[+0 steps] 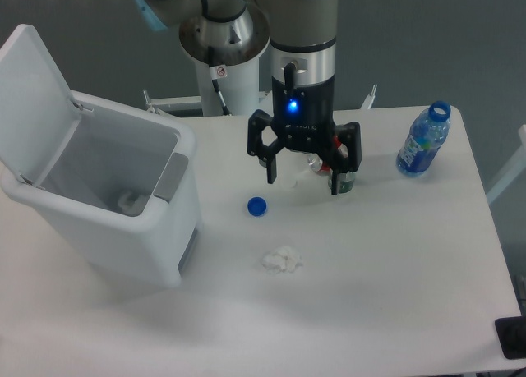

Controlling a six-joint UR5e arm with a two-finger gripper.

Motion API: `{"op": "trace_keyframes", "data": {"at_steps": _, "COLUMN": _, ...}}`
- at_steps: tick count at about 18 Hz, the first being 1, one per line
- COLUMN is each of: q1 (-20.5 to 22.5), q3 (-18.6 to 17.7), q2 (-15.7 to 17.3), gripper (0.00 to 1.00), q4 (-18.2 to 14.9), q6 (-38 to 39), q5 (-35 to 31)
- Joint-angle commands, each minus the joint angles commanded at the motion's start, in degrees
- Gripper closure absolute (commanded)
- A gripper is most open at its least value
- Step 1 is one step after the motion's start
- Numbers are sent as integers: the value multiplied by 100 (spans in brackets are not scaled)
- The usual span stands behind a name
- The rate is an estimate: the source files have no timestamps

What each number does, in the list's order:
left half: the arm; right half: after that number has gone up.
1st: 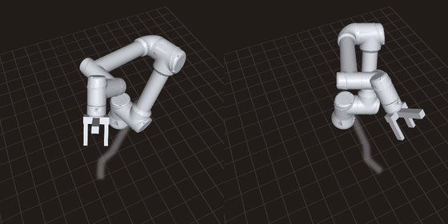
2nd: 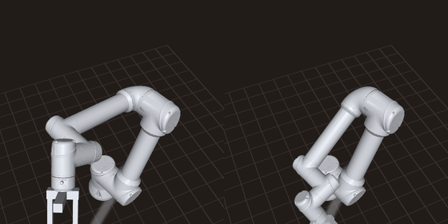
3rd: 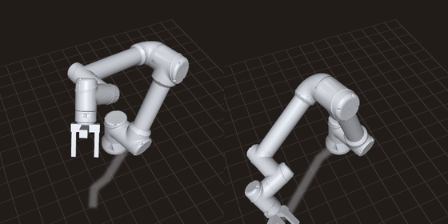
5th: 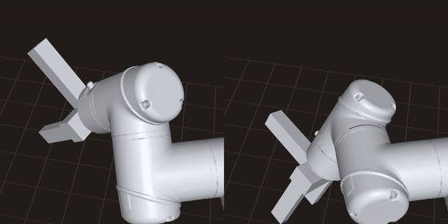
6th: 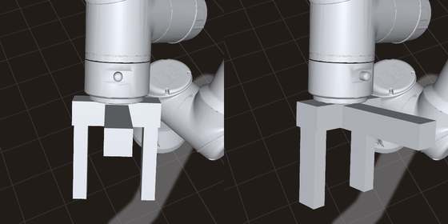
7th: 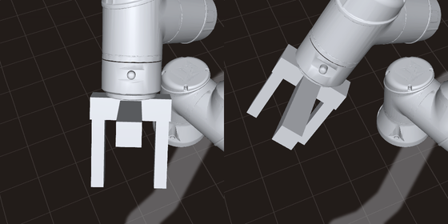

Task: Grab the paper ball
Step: 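Move the open gripper down toward the crumpled white paper ball, then lower the gripper over the paper ball and close the fingers on it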

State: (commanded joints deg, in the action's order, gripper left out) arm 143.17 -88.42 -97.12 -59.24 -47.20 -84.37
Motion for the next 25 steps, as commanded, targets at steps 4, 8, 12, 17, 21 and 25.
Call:
{"op": "trace_keyframes", "data": {"at_steps": 4, "q1": -210, "q3": -61, "q2": -105, "gripper": 0, "q4": 211, "q6": 9, "q5": -509}}
{"op": "trace_keyframes", "data": {"at_steps": 8, "q1": -386, "q3": -176, "q2": -272, "gripper": 0, "q4": 220, "q6": 18, "q5": -1002}}
{"op": "trace_keyframes", "data": {"at_steps": 12, "q1": -474, "q3": -202, "q2": -474, "gripper": 0, "q4": 220, "q6": 79, "q5": -1020}}
{"op": "trace_keyframes", "data": {"at_steps": 17, "q1": -580, "q3": -334, "q2": -711, "gripper": 0, "q4": 220, "q6": 79, "q5": -985}}
{"op": "trace_keyframes", "data": {"at_steps": 21, "q1": -607, "q3": -457, "q2": -1072, "gripper": 0, "q4": 220, "q6": 70, "q5": -1011}}
{"op": "trace_keyframes", "data": {"at_steps": 25, "q1": -607, "q3": -457, "q2": -1406, "gripper": 0, "q4": 220, "q6": -35, "q5": -1011}}
